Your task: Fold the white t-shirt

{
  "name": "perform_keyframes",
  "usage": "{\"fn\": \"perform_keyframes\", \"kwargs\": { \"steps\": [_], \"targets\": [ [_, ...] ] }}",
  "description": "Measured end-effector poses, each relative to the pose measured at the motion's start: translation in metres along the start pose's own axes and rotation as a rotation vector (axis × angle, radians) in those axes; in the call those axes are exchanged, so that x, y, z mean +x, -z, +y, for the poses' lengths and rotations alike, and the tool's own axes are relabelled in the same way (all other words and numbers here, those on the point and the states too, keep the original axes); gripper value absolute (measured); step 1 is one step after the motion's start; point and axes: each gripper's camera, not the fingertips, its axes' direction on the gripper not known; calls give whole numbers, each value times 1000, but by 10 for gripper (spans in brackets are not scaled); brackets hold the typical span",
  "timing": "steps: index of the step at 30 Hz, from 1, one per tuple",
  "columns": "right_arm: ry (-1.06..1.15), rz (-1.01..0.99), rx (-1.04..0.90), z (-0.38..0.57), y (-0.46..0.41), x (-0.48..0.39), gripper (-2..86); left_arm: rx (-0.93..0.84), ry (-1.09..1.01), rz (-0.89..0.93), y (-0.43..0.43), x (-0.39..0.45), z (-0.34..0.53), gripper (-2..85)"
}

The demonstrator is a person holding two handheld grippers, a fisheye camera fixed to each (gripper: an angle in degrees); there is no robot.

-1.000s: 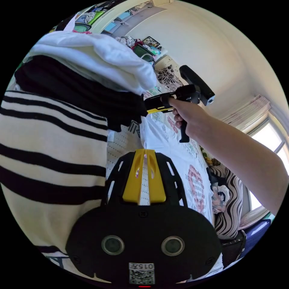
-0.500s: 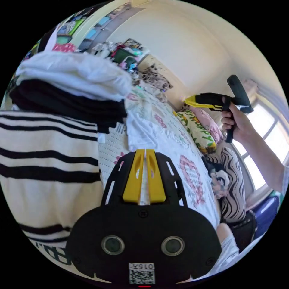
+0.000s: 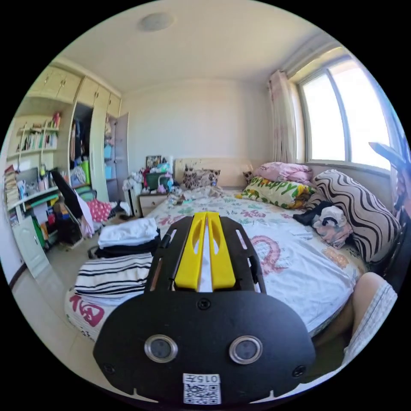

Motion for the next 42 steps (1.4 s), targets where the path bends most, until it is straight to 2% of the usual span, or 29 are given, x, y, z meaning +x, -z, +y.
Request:
{"fn": "perform_keyframes", "kwargs": {
  "steps": [3, 6, 10, 12, 15, 16, 17, 18, 20, 22, 29, 32, 34, 37, 40, 42],
  "targets": [
    [-107, 22, -15, 7, 40, 34, 18, 77, -51, -27, 43, 61, -5, 17],
    [-231, -32, -42, 25, 67, 70, 72, 91, 39, 144, 60, 101, -9, 75],
    [-301, -112, -27, 54, 93, 115, 142, -43, 62, 290, 48, 154, -8, 188],
    [-316, -134, -53, 66, 95, 133, 159, -109, 58, 299, 36, 175, -3, 196],
    [-359, -192, -155, 90, 83, 160, 148, -182, 11, 288, 11, 214, 6, 168],
    [-358, -228, -198, 102, 74, 168, 121, -204, -34, 281, -1, 232, 9, 114],
    [-344, -237, -231, 115, 65, 175, 47, -211, -64, 274, -7, 241, 12, 71],
    [-342, -237, -235, 121, 62, 178, 9, -220, -127, 279, -20, 261, 17, 22],
    [-408, -201, -257, 145, 44, 195, -4, -240, -162, 296, -43, 288, 24, 8],
    [-438, -195, -288, 161, 26, 208, -8, -299, -196, 306, -84, 327, 33, 1],
    [-504, -149, -394, 221, -80, 268, -7, -321, -300, 410, -234, 450, 38, -2],
    [-392, -122, -499, 245, -147, 285, 3, -353, -353, 455, -328, 516, 32, 1],
    [-385, -85, -583, 260, -189, 298, 32, -437, -393, 517, -406, 573, 26, 8],
    [-442, -163, -632, 285, -249, 322, 79, -529, -415, 594, -499, 641, 29, 43],
    [-528, -246, -670, 308, -295, 343, 90, -711, -467, 599, -587, 705, 51, 87],
    [-551, -237, -673, 319, -315, 354, 86, -772, -514, 568, -629, 738, 67, 94]
  ]
}}
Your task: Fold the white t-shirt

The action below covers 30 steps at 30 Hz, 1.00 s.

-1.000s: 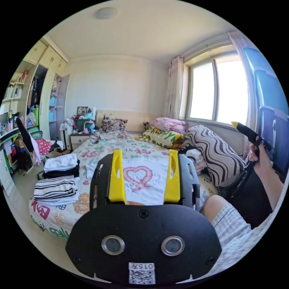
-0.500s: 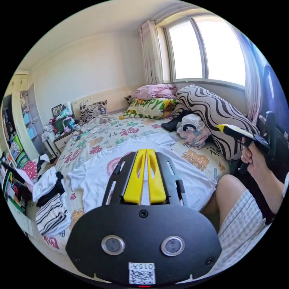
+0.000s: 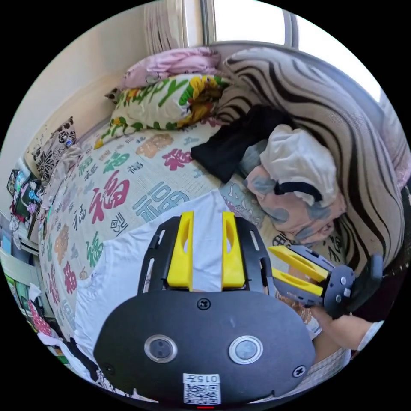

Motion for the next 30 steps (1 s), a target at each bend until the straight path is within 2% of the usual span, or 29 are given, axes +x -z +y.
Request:
{"fn": "perform_keyframes", "kwargs": {
  "steps": [3, 6, 9, 13, 15, 20, 25, 30],
  "targets": [
    [-61, 24, 2, -18, -17, 25, 81, -42, -28, 5, -59, 7, -40, 100],
    [-98, -69, -107, -38, -37, 45, 76, -122, -41, 17, -117, 13, -72, 109],
    [-111, -114, -193, -53, -57, 59, 56, -219, -5, -51, -167, 7, -86, 108],
    [-95, -133, -242, -76, -73, 73, 10, -210, 36, 32, -194, -21, -84, 86],
    [-78, -136, -236, -84, -74, 75, -1, -180, 75, 67, -192, -39, -80, 20],
    [3, -90, -178, -105, -68, 66, -7, -9, 177, 180, -157, -105, -54, 0],
    [126, -141, -98, -137, -53, 33, -8, 214, 316, 248, -90, -213, 32, -3],
    [291, -253, -148, -155, -63, -24, -8, 225, 403, 233, -59, -295, 137, -4]
  ]
}}
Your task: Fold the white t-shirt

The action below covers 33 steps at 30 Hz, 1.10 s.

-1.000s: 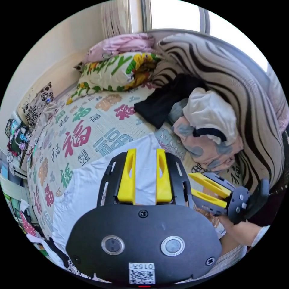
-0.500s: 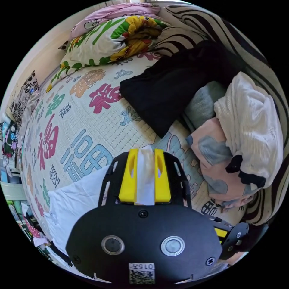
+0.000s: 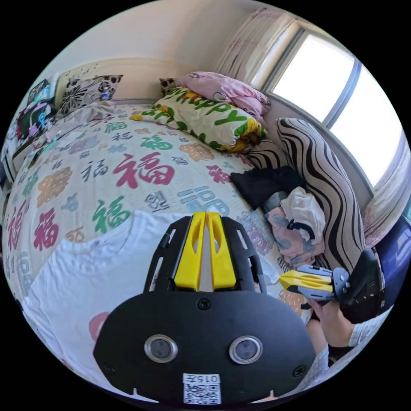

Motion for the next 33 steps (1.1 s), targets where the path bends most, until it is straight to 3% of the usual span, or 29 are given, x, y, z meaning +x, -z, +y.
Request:
{"fn": "perform_keyframes", "kwargs": {
  "steps": [9, 12, 14, 18, 22, 27, 33],
  "targets": [
    [51, -85, -227, -19, -89, -54, -7, -165, 273, -52, 31, -139, 100, 0],
    [130, -124, -354, -18, -101, -64, -4, -214, 243, -80, 53, -162, 112, 6],
    [133, -143, -333, -19, -96, -63, -3, -199, 219, -119, 72, -168, 112, 8],
    [32, -63, -166, -38, -89, -51, 0, -99, 116, -28, 102, -158, 101, 35],
    [-69, 46, -86, -73, -111, -48, -2, -134, 94, 41, 92, -151, 95, 80],
    [-20, -1, -304, -94, -171, -70, -7, -160, 161, -36, 104, -180, 107, 48],
    [-18, -44, -314, -85, -179, -80, -9, -133, 184, -2, 157, -226, 126, -2]
  ]
}}
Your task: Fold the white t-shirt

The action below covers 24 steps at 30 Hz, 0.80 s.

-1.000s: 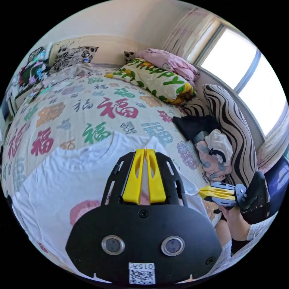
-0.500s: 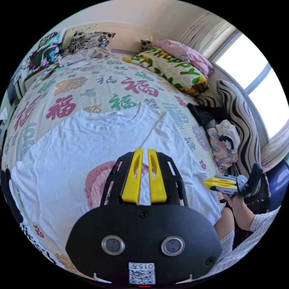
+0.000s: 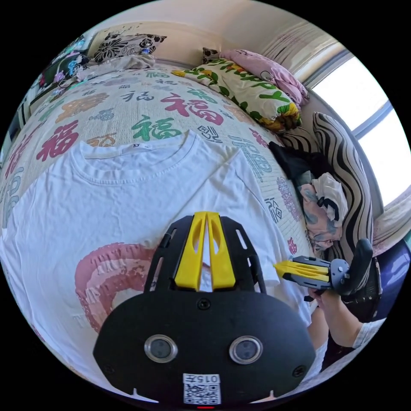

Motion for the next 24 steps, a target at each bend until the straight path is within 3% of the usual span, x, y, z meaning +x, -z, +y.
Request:
{"fn": "perform_keyframes", "kwargs": {
  "steps": [8, 13, 18, 21, 24],
  "targets": [
    [-81, -15, 80, -14, 11, -28, -6, 265, 206, 111, 144, -88, 84, 56],
    [0, -34, 128, -45, 16, -80, -5, 483, 442, -98, 283, -176, 208, 67],
    [146, -87, 114, -108, -5, -161, -4, 563, 622, -275, 362, -250, 295, 71],
    [225, -125, 68, -153, -31, -218, -4, 602, 679, -261, 385, -290, 314, 80],
    [314, -131, 52, -193, -57, -275, -1, 586, 732, -122, 389, -327, 310, 95]
  ]
}}
